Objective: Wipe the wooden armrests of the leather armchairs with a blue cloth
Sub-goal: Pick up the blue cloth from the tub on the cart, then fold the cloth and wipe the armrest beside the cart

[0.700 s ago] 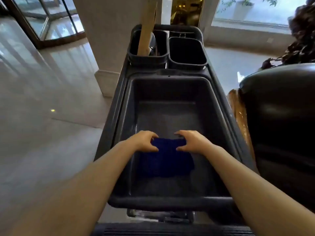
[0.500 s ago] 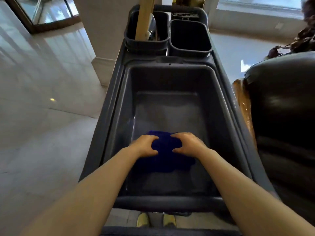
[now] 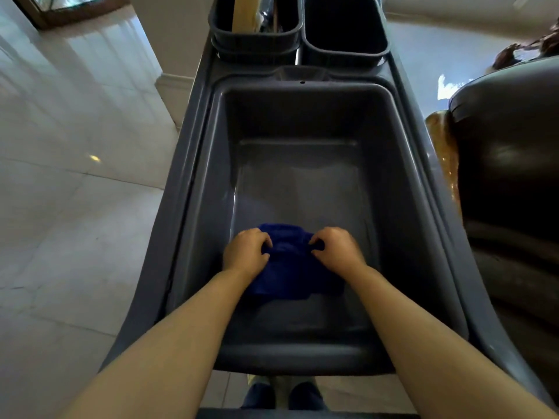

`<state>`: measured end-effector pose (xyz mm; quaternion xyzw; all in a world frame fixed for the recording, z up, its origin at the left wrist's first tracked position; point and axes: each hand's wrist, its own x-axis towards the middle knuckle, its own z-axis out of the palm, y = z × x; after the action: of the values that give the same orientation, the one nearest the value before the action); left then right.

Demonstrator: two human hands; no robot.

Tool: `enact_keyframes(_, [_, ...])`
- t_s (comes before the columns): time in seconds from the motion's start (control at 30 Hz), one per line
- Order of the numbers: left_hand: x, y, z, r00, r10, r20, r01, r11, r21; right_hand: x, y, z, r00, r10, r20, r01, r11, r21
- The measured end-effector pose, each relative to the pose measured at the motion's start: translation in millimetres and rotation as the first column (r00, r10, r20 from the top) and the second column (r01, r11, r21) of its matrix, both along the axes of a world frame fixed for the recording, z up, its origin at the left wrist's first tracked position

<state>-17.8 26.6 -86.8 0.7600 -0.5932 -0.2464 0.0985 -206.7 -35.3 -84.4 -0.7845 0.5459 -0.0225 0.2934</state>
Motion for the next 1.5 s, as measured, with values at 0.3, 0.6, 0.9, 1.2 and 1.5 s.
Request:
enact_keyframes(0.3, [27.4,-30.8,64.4,0.922,0.061,-0.383,0.015,0.981,0.192,-15.7,-21.7,57.4,0.989,-0.099,0.114,0.079,0.983,0.167])
enact_keyframes(0.6, [7.5,-36.0,143.8,0.884,-0.074,-0.462,0.125,0.989,0.081,-44.8,-15.2,140.1,0.975,-0.095,0.201,0.1,0.995,-0.015])
enact_keyframes(0.9, [-99.8,-29.6,238.9,0.857,-0.349,-0.379,0.318,0.937,-0.145,-156.6,20.1,225.0,0.955,-0.178,0.236,0.23,0.95,-0.213])
enact_keyframes(1.2, [-270.5,-13.2,292.2,0.842,-0.404,-0.358,0.311,0.905,-0.29,-326.5,48.3,285.9,0.948,-0.149,0.283,0.239,0.917,-0.319])
enact_keyframes(1.5, [-403.2,24.8,225.0,0.862,-0.32,-0.393,0.263,0.945,-0.193,-453.0,83.1,220.7,0.943,-0.205,0.262,0.261,0.944,-0.202])
